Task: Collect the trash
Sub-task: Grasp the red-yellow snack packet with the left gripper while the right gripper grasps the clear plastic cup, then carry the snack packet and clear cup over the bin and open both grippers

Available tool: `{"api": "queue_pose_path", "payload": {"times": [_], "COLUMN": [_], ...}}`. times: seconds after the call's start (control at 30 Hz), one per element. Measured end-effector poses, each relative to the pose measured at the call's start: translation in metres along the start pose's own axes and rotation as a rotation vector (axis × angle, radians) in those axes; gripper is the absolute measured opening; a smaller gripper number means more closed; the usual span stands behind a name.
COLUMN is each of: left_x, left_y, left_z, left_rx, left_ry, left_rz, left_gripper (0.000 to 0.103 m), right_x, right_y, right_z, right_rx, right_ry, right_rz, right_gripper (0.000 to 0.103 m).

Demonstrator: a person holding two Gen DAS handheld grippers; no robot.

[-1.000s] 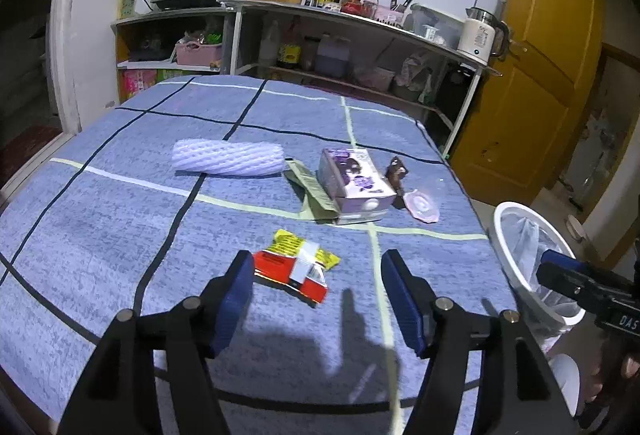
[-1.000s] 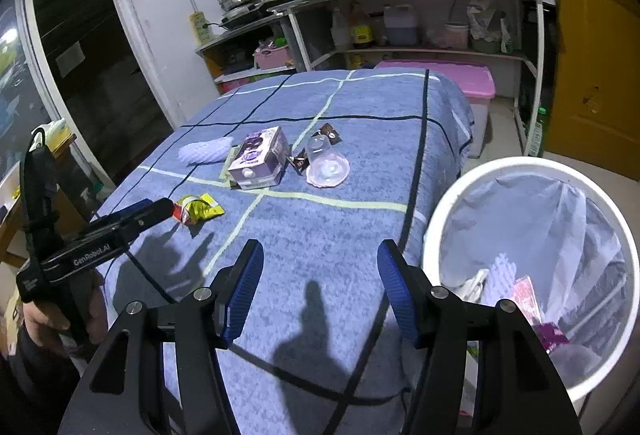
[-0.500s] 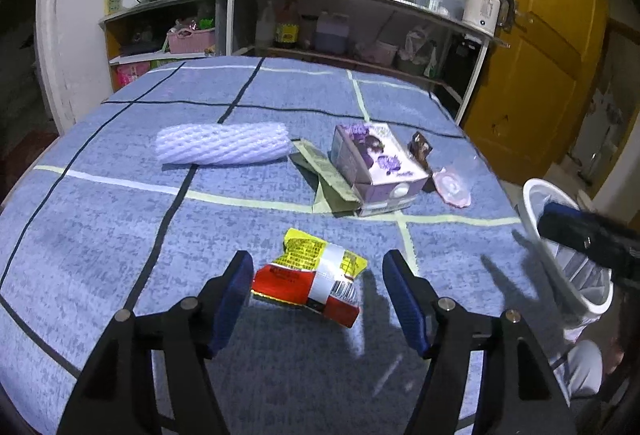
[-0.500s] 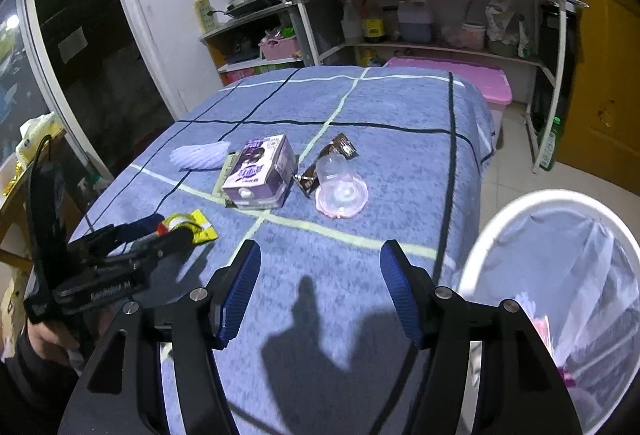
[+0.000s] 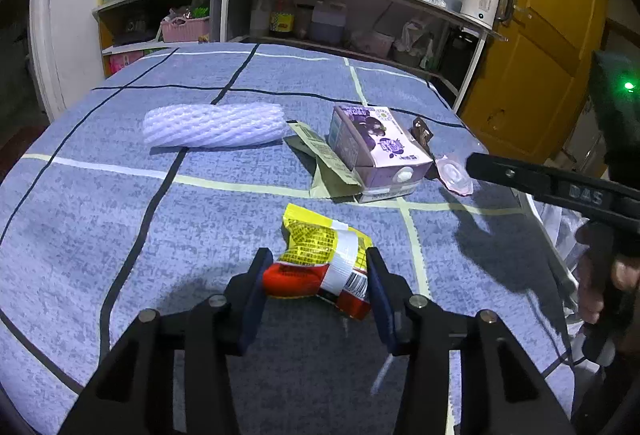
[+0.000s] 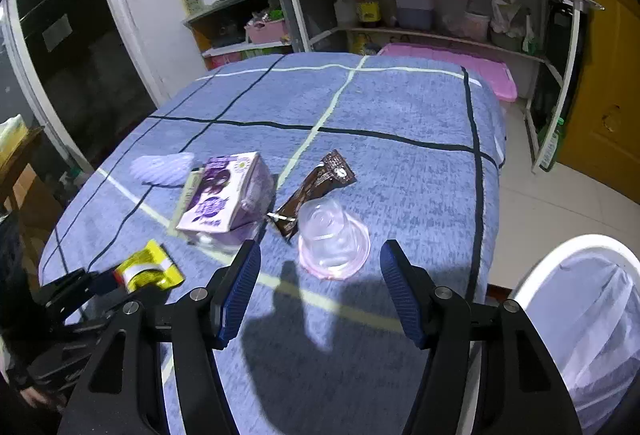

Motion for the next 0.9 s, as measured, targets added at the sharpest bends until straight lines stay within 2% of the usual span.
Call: {"api": "queue_pose_path", "payload": {"times": [0.13,0.2,0.3,0.57,0.9], "left_x": [0.001,0.001,0.002,0.003,-0.006], "left_y": [0.0,0.0,0.0,0.002,-0.001], "left_z": [0.0,-0.001,-0.001,-0.006,-0.022], "left_rx": [-0.001,-0.002,-0.003,-0.017,-0.039], "left_ry": [-0.011,-0.014,-0.016,-0.013,-0.017], "left_rz": [-0.005,-0.007,-0.01,-0.02,-0.011], "left_gripper": [0.047,0.047,0.046,0.044,0.041], "right_x": [-0.002,-0.002,-0.001,0.001,-0.001], "right_y": [0.006,0.007,0.007,0.005,-0.017], "right_z": [0.008,0.012,0.018,0.008,-0.02], "right_rx": [0.01,0.02,0.036,0.013,-0.015], "right_ry": [0.011,0.019,0.014,0.023,0.046], "right_rz": [0.012,0.015,0.009,0.017,0.043], "right_gripper": [0.059,0.046,0.032,0.03,0.03]}}
Point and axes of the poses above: each gripper's, at about its wrist camera, not at the fingertips, and z roughly the way its jaws point, x to its left, y to its top, the point moved 7 cm from there along z, roughly the way its jaws point, and after that the axes turned 6 degrees about x, right-handed, at the moved point
